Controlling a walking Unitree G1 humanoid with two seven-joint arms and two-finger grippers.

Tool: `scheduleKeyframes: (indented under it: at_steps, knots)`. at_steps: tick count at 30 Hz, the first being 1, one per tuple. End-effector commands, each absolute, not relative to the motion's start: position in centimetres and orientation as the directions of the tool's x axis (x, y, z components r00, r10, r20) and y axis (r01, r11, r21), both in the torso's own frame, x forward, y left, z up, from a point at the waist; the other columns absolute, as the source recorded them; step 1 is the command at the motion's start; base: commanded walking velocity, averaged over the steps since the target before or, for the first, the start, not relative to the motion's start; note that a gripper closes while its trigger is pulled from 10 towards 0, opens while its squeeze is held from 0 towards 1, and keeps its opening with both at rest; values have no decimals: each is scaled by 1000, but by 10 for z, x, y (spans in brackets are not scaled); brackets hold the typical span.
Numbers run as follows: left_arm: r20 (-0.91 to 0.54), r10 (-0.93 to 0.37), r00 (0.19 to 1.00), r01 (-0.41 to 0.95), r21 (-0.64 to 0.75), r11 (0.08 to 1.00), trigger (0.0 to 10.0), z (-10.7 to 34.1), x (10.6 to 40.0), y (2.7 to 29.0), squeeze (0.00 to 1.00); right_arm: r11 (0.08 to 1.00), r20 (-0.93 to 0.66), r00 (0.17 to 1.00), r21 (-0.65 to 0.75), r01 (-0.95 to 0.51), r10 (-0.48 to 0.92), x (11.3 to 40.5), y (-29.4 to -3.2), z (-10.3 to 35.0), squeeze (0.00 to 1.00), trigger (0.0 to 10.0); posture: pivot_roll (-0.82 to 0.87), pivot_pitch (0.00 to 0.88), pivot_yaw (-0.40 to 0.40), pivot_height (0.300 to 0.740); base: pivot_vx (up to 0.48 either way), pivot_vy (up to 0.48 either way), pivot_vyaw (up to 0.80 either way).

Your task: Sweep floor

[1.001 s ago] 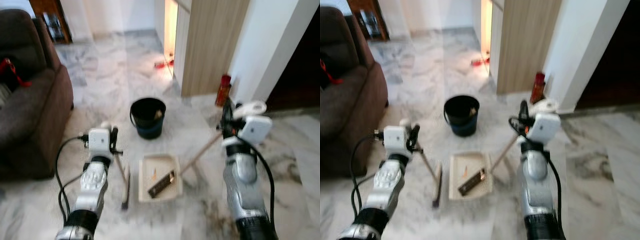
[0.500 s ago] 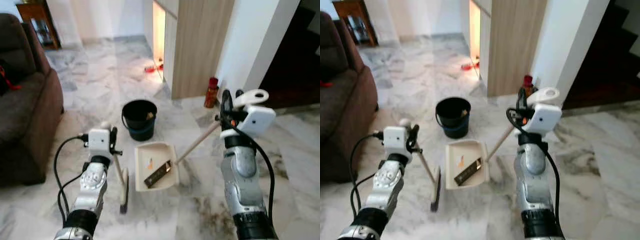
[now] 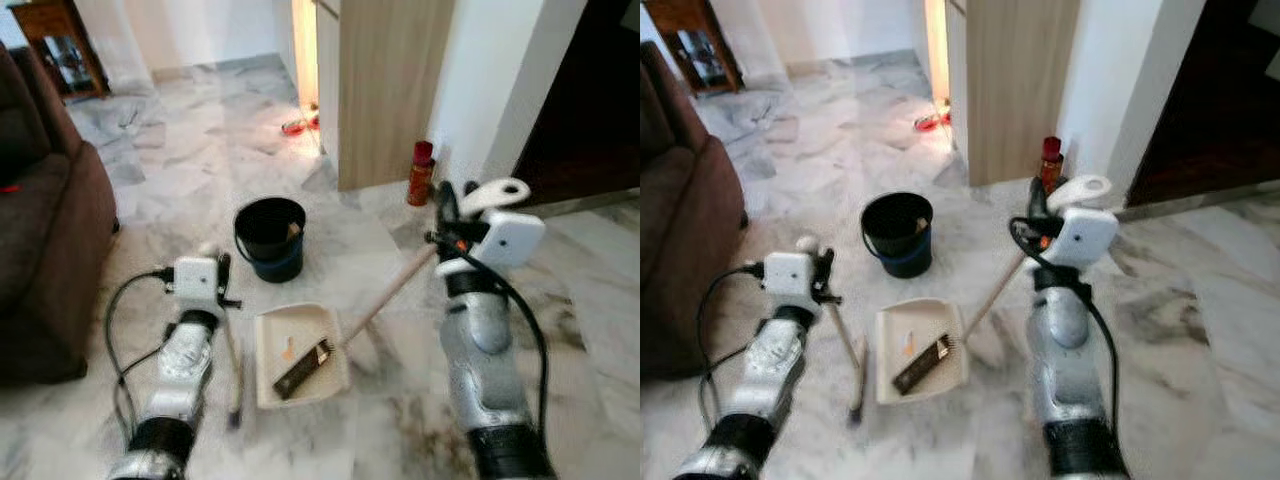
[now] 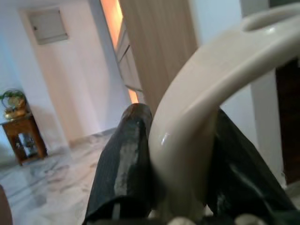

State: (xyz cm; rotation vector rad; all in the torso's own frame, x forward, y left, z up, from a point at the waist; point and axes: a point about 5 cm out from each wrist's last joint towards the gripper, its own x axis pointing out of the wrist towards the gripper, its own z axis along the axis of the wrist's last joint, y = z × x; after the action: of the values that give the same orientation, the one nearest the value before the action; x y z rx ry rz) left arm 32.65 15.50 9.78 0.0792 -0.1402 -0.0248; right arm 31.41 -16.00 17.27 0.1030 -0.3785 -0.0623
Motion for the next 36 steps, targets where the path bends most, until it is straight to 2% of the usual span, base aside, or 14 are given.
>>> scheduleKeyframes:
  at_steps: [1, 6, 36]
  knots:
    - [199, -1, 980, -21, 110, 994, 10000, 111, 329, 169, 0, 992, 451, 892, 122, -19, -39, 315, -146, 195, 0, 10000, -39, 0, 26, 740, 341, 0, 0]
    - [200, 1, 980, -23, 110, 994, 10000, 111, 329, 169, 0, 993, 462, 887, 111, -34, -22, 314, -143, 198, 0, 10000, -38, 0, 25, 740, 352, 0, 308]
    - [207, 6, 978, -30, 113, 993, 10000, 113, 331, 170, 0, 986, 567, 824, 136, -101, 6, 313, -132, 236, 0, 10000, -32, 0, 28, 740, 354, 0, 0]
